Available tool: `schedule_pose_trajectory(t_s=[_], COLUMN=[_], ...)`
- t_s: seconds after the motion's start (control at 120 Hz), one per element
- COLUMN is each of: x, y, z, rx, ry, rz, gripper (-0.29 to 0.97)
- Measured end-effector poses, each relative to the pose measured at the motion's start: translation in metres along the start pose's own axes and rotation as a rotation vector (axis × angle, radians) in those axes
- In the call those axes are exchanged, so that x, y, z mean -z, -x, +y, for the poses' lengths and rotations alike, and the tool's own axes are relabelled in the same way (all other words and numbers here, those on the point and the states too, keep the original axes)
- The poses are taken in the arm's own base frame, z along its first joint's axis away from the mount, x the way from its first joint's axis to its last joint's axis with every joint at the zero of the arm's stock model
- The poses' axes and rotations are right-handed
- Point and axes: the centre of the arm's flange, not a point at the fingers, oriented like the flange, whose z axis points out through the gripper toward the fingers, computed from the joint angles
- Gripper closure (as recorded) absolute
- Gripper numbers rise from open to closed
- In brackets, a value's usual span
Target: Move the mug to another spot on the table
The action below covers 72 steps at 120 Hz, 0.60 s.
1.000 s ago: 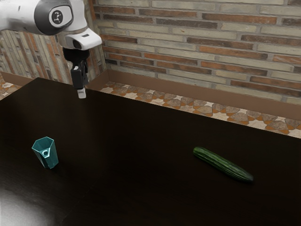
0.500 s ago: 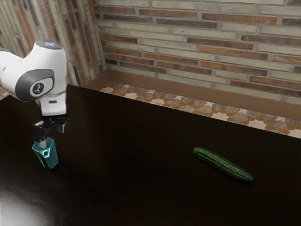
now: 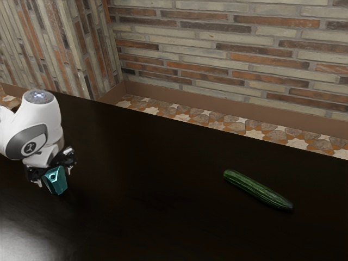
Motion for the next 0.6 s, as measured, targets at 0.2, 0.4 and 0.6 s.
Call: schedule_pose_trajectory(t_s=[0.2,0.4,0.6], x=[-0.039,-0.064,-0.082], y=[0.018,0.031,0.035], z=[0.003,-0.004,-0.006], rx=[-0.089,-0.156,-0.2], ry=[-0.009,-0.024,-0.03], rz=[0.016,0.022,0.033], gripper=[0.0,0.0,0.0])
